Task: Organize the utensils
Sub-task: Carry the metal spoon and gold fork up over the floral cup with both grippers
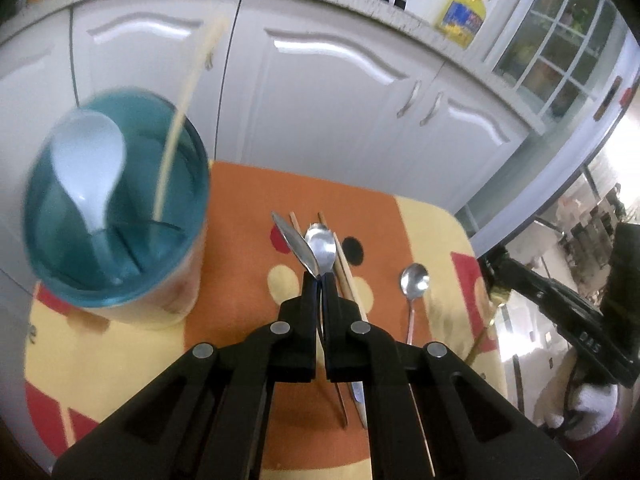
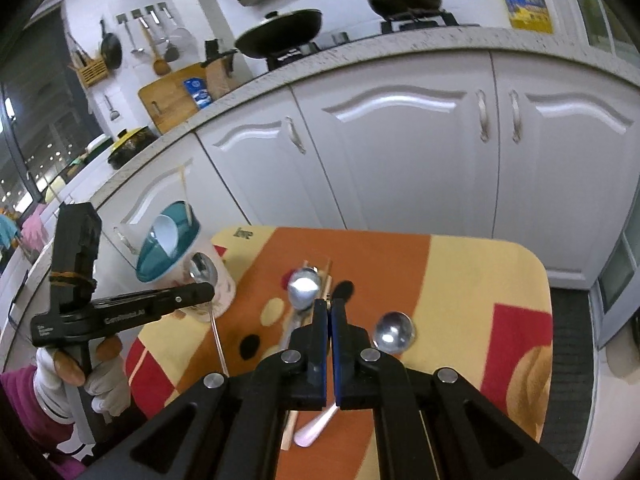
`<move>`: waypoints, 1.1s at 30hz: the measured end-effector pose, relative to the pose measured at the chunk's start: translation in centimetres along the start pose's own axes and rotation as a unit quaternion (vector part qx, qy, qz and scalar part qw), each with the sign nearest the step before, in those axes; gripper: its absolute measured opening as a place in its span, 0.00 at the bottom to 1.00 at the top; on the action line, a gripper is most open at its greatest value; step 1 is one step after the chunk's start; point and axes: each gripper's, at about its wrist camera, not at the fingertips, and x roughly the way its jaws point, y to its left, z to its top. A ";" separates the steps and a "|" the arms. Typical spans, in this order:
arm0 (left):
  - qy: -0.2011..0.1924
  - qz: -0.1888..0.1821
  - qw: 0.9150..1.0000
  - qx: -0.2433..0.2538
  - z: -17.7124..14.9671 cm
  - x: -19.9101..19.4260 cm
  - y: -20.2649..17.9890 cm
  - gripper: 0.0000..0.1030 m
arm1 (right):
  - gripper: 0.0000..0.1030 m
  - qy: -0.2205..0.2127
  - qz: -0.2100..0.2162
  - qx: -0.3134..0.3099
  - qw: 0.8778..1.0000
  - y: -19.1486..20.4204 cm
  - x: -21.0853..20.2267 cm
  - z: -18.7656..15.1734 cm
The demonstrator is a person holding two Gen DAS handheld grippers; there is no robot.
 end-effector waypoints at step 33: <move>-0.191 0.125 0.974 -0.011 8.8 -14.3 8.5 0.01 | 0.01 -0.094 0.013 -0.142 0.985 17.7 5.0 12.4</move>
